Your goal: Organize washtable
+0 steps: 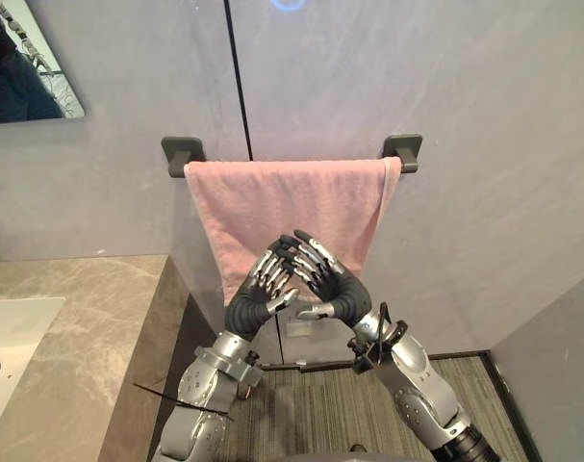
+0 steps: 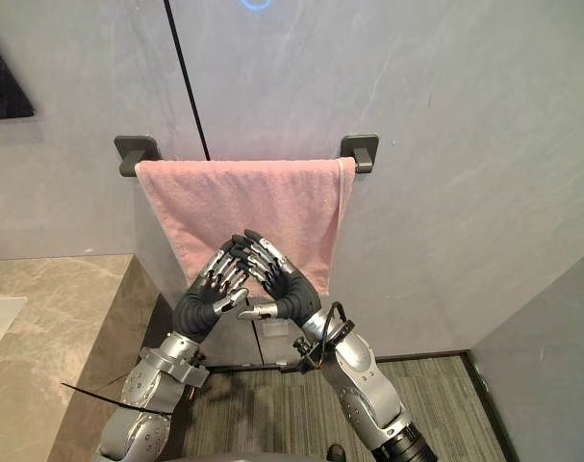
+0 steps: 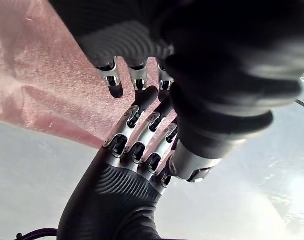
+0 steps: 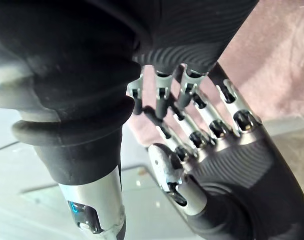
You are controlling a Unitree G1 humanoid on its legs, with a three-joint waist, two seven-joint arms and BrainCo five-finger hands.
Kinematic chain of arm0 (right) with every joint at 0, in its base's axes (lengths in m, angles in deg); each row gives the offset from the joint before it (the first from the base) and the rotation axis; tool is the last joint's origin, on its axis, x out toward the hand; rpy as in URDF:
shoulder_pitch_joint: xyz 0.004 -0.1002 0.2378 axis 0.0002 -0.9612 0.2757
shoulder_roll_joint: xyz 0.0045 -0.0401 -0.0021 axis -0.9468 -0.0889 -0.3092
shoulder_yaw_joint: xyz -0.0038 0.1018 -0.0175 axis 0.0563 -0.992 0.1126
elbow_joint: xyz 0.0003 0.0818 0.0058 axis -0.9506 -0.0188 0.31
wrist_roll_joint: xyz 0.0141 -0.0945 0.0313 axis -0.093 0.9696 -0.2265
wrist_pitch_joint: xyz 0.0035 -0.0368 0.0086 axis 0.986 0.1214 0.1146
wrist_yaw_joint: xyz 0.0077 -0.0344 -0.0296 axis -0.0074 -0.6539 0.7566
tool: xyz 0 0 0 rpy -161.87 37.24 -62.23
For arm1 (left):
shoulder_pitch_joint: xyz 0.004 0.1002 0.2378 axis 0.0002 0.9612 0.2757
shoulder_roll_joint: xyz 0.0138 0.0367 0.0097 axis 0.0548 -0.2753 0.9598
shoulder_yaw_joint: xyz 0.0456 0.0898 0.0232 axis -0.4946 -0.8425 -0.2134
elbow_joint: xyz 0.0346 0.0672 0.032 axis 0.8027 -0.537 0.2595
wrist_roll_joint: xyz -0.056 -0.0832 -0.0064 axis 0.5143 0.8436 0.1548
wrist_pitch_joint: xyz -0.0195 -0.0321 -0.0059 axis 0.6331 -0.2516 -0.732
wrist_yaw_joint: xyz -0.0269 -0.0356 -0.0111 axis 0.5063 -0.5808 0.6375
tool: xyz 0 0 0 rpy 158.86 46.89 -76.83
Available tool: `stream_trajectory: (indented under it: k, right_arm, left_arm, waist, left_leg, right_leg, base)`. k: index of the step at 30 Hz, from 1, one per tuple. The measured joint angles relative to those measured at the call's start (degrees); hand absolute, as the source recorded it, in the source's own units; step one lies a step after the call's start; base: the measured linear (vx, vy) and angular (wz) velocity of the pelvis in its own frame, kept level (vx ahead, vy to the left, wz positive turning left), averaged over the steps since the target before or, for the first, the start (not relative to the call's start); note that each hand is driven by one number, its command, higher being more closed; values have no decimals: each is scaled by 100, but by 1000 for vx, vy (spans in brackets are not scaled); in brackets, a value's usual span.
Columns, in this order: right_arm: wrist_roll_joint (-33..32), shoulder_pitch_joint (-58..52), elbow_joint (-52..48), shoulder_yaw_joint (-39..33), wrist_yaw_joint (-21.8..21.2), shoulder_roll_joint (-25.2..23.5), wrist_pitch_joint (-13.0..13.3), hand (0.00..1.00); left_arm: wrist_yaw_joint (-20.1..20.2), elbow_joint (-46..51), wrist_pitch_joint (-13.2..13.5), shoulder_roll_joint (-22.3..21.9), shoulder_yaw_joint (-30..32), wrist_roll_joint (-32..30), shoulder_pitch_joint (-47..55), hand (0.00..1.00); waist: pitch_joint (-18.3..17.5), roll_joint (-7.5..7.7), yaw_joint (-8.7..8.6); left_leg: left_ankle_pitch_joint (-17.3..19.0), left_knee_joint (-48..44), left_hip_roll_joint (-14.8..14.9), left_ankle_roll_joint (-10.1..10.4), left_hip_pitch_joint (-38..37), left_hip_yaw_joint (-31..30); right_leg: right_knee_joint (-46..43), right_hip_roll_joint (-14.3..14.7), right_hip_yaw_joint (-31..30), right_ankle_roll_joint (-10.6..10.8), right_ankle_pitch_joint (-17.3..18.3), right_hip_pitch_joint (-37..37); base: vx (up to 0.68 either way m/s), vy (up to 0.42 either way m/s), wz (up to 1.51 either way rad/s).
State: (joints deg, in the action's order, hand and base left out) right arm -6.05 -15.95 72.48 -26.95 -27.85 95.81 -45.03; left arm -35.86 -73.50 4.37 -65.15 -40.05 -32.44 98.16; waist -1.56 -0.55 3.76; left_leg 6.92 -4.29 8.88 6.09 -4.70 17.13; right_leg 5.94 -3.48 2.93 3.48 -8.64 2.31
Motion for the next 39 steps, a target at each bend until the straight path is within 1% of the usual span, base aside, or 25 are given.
stream_trajectory:
  k: [2, 4, 6, 7, 9, 11, 12, 13, 16, 17, 20, 21, 22, 24, 25, 27, 33, 39]
  right_arm:
    - [49, 101, 74, -61, 86, -29, 17, 0]
    - [126, 212, 186, -293, 193, -80, 46, 0]
    - [276, 261, 340, -523, 245, -147, 123, 0]
    - [387, 267, 415, -655, 327, -161, 140, 0]
    - [579, 320, 625, -804, 427, -156, 156, 0]
    - [915, 524, 902, -1024, 587, -159, 161, 0]
    - [961, 591, 955, -1068, 622, -162, 163, 0]
    - [1131, 726, 981, -1174, 774, -167, 171, 0]
    - [1190, 965, 981, -1361, 950, -199, 207, 0]
    - [1201, 1046, 1002, -1432, 1006, -238, 218, 0]
    - [1338, 1213, 1194, -1570, 1117, -289, 236, 0]
    - [1369, 1335, 1242, -1656, 1222, -283, 237, 0]
    - [1369, 1385, 1246, -1682, 1257, -286, 239, 0]
    - [1375, 1603, 1251, -1737, 1440, -281, 242, 0]
    - [1375, 1616, 1252, -1767, 1457, -282, 242, 0]
    - [1372, 1633, 1369, -1789, 1555, -294, 247, 0]
    - [1349, 1634, 1383, -1793, 1669, -365, 246, 0]
    - [1349, 1414, 1382, -1805, 1648, -464, 246, 0]
  left_arm:
    - [-115, -63, -8, -49, 115, -235, -63, 0]
    - [-326, -311, -9, -111, 324, -668, -160, 0]
    - [-459, -467, -10, -146, 520, -949, -177, 0]
    - [-572, -520, -10, -157, 615, -1152, -206, 0]
    - [-660, -664, -12, -178, 725, -1342, -341, 0]
    - [-779, -740, -13, -210, 872, -1479, -583, 0]
    - [-797, -757, -11, -209, 910, -1518, -661, 0]
    - [-897, -850, -9, -209, 977, -1558, -892, 0]
    - [-1013, -919, -12, -247, 1029, -1552, -1189, 0]
    - [-1021, -944, -11, -312, 1032, -1551, -1259, 0]
    - [-1061, -1172, -11, -425, 1012, -1552, -1416, 0]
    - [-1157, -1396, -14, -426, 943, -1561, -1658, 0]
    - [-1206, -1472, -13, -426, 937, -1566, -1750, 0]
    - [-1502, -1608, -12, -425, 941, -1673, -2072, 0]
    - [-1546, -1632, -11, -427, 939, -1679, -2137, 0]
    - [-1756, -1804, -1, -419, 961, -1787, -2255, 0]
    - [-2003, -1975, -2, -427, 1003, -1857, -2379, 0]
    - [-2004, -1977, -6, -523, 1218, -2000, -2366, 0]
  waist:
    - [2, -4, 0]
    - [3, -3, -5]
    - [2, 1, -10]
    - [15, 6, -9]
    - [17, 7, 2]
    - [100, 11, 4]
    - [130, 18, 4]
    - [174, 50, 5]
    - [323, 104, -13]
    - [401, 104, -12]
    - [448, 108, -11]
    - [533, 112, -16]
    - [539, 123, -18]
    - [657, 135, -47]
    - [678, 140, -62]
    - [686, 146, -132]
    - [747, 217, -159]
    - [758, 237, -181]
  left_leg:
    - [0, 0, 0, 0, 15, -10]
    - [-1, 1, -8, -1, 39, -27]
    - [-2, 1, -18, -2, 101, -28]
    - [-5, 1, -32, -5, 150, -31]
    - [-13, 3, -50, -16, 205, -50]
    - [-22, 13, -84, -29, 248, -61]
    - [-25, 13, -93, -34, 270, -67]
    - [-44, 10, -119, -62, 393, -88]
    - [-117, 30, -173, -95, 613, -154]
    - [-127, 33, -184, -100, 649, -177]
    - [-145, 34, -199, -105, 743, -230]
    - [-181, 32, -218, -115, 826, -298]
    - [-199, 36, -231, -122, 879, -305]
    - [-249, 38, -276, -161, 1006, -320]
    - [-253, 38, -287, -167, 1015, -327]
    - [-257, 35, -311, -175, 1021, -331]
    - [-284, 31, -331, -186, 1067, -293]
    - [-288, 44, -326, -180, 1037, -261]
  right_leg:
    - [0, -3, 9, 1, -1, 6]
    - [-1, -15, 23, 3, -3, 19]
    - [-2, -26, 23, 14, -11, 80]
    - [-6, -37, 23, 16, -21, 128]
    - [-21, -56, 34, 23, -32, 171]
    - [-23, -88, 36, 36, -48, 212]
    - [-23, -97, 39, 41, -52, 227]
    - [-23, -126, 53, 48, -74, 336]
    - [-24, -178, 107, 59, -116, 524]
    - [-24, -192, 132, 61, -120, 548]
    - [-25, -215, 183, 60, -121, 617]
    - [-24, -244, 218, 63, -124, 651]
    - [-25, -255, 227, 65, -138, 705]
    - [-25, -295, 231, 55, -212, 817]
    - [-25, -306, 233, 56, -215, 823]
    - [-25, -332, 227, 46, -236, 826]
    - [-24, -346, 151, 60, -272, 905]
    - [-24, -336, 114, 58, -280, 903]
  base:
    - [-8, -1, 2]
    - [-18, 1, 4]
    - [0, 0, 0]
    - [0, 0, 0]
    - [-10, 1, 4]
    - [-17, 6, 4]
    - [-44, 8, 7]
    - [-55, 0, 8]
    - [-47, -12, 12]
    - [-27, -15, 12]
    - [-9, -11, 14]
    - [-24, -8, 19]
    - [-42, -7, 17]
    - [-57, 0, 6]
    - [-54, 10, 6]
    - [-45, 14, 2]
    - [-51, -7, -4]
    - [-9, -7, -2]
